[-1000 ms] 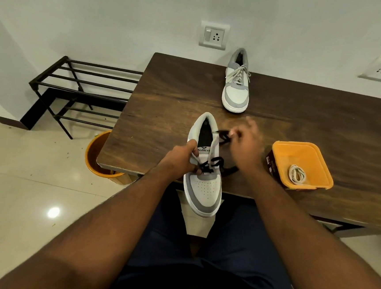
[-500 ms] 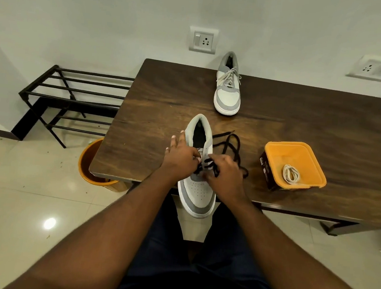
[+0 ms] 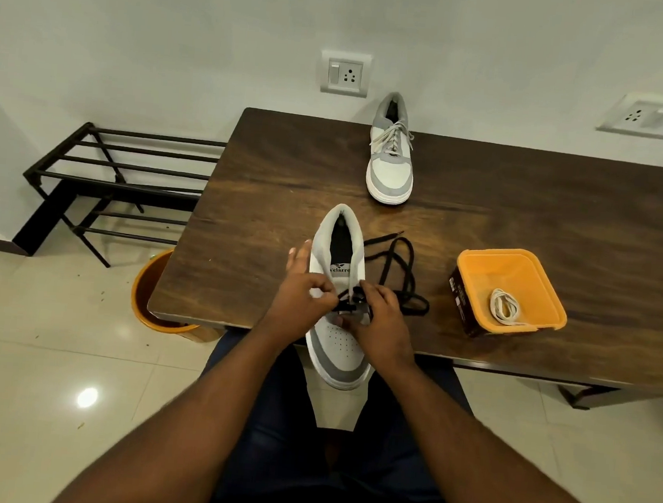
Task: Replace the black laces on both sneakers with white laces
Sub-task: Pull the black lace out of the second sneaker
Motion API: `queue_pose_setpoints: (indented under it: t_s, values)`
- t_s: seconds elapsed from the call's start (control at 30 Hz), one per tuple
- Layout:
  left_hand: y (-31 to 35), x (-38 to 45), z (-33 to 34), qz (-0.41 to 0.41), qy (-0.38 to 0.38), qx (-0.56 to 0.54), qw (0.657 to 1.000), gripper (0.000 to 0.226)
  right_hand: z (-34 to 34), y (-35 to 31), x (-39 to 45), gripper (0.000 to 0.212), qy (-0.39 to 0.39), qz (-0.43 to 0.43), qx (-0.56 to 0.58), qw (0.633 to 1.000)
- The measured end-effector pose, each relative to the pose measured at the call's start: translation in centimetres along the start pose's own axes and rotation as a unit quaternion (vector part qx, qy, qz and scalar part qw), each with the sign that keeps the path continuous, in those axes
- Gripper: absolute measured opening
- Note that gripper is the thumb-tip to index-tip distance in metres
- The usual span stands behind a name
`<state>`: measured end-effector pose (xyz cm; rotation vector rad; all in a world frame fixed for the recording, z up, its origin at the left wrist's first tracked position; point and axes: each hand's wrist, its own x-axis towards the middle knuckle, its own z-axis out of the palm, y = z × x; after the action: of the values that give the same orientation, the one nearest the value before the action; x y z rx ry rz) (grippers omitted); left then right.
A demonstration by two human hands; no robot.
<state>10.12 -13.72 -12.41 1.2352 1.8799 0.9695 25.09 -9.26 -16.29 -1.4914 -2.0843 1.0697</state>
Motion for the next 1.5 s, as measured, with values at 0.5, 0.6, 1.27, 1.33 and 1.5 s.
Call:
queue_pose_setpoints:
  t_s: [0.5,0.6,1.27,1.33,1.5]
  values:
    - [1.8,1.7,1.2,0.028,-0.038,0.248,0.968,0.013,-0.2,0.1,0.5,0.086,-0.010,0.009,0.009,1.000]
    - [0.6,0.0,0.3,0.027,0.002,0.028,0.999,0.010,-0.4,0.0,0.6,0.088,-0.014,0.015,0.011,1.000]
    - [1.2,2.2,1.0,0.035,-0.034,0.219,0.974,0.011,-0.6,-0.5,0.7,0.087,-0.030,0.022,0.000,0.999]
    - [0.3,1.1,0.5,0.037,0.021,0.032,0.999,0.018,-0.6,-0.5,0.7,0.087,-0.032,0.026,0.006,0.999]
    - [-0.2,-1.9,-0.2,-0.085,0.258,-0.248,0.930,0.018,-0.5,-0.5,0.6,0.084,-0.024,0.024,0.008,0.999]
